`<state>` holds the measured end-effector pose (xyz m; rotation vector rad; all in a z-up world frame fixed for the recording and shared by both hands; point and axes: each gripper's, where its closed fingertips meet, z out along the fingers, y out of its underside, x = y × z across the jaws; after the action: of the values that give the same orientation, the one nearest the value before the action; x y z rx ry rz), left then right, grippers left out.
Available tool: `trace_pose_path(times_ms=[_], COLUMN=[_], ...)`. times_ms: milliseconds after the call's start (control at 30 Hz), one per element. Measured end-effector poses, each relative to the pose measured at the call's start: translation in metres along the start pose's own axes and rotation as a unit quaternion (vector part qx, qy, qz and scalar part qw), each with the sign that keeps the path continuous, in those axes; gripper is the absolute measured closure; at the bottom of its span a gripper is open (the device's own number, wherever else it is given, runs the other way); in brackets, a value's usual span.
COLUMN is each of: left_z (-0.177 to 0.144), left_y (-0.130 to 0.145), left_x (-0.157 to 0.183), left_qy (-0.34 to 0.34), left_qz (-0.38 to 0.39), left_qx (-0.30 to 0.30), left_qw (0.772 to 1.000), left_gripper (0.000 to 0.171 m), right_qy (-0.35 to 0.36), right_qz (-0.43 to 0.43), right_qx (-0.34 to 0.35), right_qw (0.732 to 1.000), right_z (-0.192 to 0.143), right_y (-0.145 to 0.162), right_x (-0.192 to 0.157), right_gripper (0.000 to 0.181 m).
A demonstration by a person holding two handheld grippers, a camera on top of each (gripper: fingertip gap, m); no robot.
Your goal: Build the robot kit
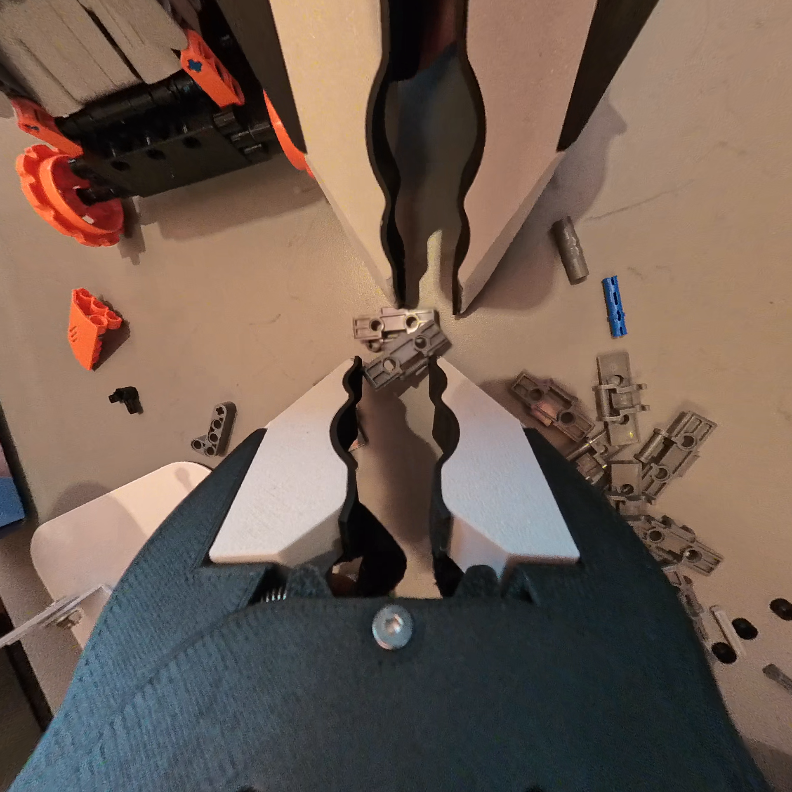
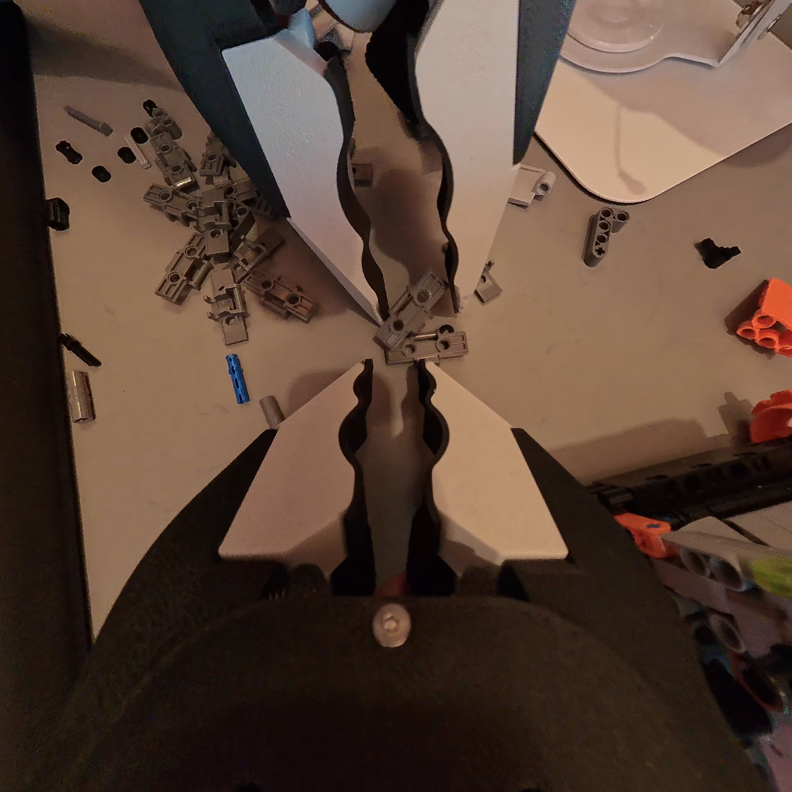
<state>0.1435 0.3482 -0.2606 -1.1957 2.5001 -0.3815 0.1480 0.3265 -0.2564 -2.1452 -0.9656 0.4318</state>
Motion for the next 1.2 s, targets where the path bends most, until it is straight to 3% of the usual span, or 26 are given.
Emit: trace_pose_path(times_ms=[400,667,767,1000,1200], left_z=[-0.007,-0.015,-0.007,-0.001,-0.003], left_y=[0.010,0.010,0.013,0.001,0.002], left_x=[-0.005,0.006,0.001,0.002,0.007], left_qy=[-0.042,-0.078,-0.096,-0.096,-0.130], left_qz=[-0.012,-0.128,-0.137,-0.125,-0.057], left_qx=[-0.032,-0.022,-0.032,0.006,0.015], left_qw=[0.999,0.989,0.985,0.988,0.990], left_gripper=[0.140,0.143,0.147,0.148,0.159], right_qy=[0.017,0.019,0.015,0.015,0.000], right_qz=[-0.012,-0.010,-0.009,-0.017,-0.026], right_qx=[0.005,-0.014,-0.013,-0.010,-0.012], right_qw=[1.000,1.000,1.000,1.000,1.000], right_z=[-0.005,0.000,0.002,0.003,0.001], right_y=[-0.003,0.003,0.002,0.002,0.004], right_x=[0.003,0.003,0.002,0.002,-0.001], right_gripper=[0.159,0.155,0.153,0.151,0.155])
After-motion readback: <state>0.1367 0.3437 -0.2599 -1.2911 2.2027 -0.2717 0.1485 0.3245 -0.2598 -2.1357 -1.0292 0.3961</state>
